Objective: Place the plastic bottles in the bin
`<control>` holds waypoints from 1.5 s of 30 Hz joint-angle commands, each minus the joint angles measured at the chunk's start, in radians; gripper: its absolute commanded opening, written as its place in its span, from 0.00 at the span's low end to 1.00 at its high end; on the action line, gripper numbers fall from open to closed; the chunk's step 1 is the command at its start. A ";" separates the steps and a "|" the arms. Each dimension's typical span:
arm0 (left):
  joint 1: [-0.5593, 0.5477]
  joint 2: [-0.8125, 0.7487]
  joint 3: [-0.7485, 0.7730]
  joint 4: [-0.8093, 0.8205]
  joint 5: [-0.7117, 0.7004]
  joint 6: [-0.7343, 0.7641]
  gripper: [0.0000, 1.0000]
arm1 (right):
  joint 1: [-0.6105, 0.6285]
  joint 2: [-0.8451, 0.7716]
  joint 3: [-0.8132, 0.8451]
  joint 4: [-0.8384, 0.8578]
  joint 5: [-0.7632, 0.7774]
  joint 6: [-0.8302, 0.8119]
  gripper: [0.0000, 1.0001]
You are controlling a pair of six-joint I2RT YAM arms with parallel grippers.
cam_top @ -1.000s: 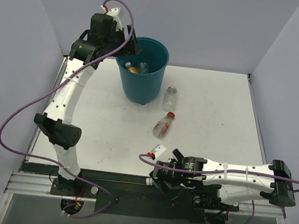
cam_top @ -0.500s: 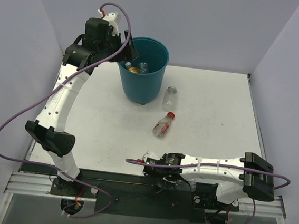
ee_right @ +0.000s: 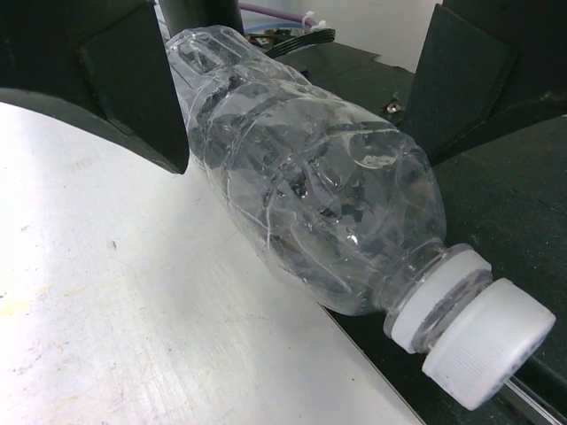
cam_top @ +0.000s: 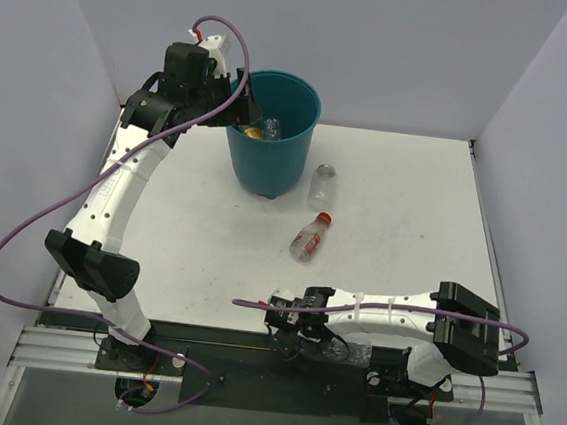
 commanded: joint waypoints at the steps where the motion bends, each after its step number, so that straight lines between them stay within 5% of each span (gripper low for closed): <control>1: -0.001 -0.057 -0.010 0.055 0.024 -0.005 0.91 | -0.002 0.025 0.036 -0.041 -0.009 -0.009 0.94; 5: -0.001 -0.062 -0.014 0.057 0.026 -0.005 0.91 | 0.001 0.025 0.048 -0.055 0.009 -0.014 0.76; 8: 0.002 -0.065 -0.011 0.051 0.020 -0.001 0.91 | 0.015 0.020 0.082 -0.102 0.054 -0.029 0.72; 16: 0.005 -0.067 0.007 0.036 0.007 0.005 0.91 | 0.024 0.002 0.243 -0.255 0.080 -0.096 0.35; 23: 0.027 -0.087 0.007 0.017 -0.037 0.024 0.91 | -0.054 -0.087 0.350 -0.332 0.153 -0.142 0.33; 32: 0.109 -0.174 -0.114 -0.023 -0.187 -0.016 0.91 | -0.304 -0.113 0.775 -0.242 0.276 -0.224 0.30; 37: 0.160 -0.295 -0.351 -0.009 -0.272 -0.030 0.91 | -0.530 -0.024 1.136 -0.136 0.137 -0.199 0.34; 45: 0.157 -0.551 -0.795 0.103 -0.186 -0.123 0.91 | -0.614 0.029 1.134 0.379 0.049 -0.193 0.40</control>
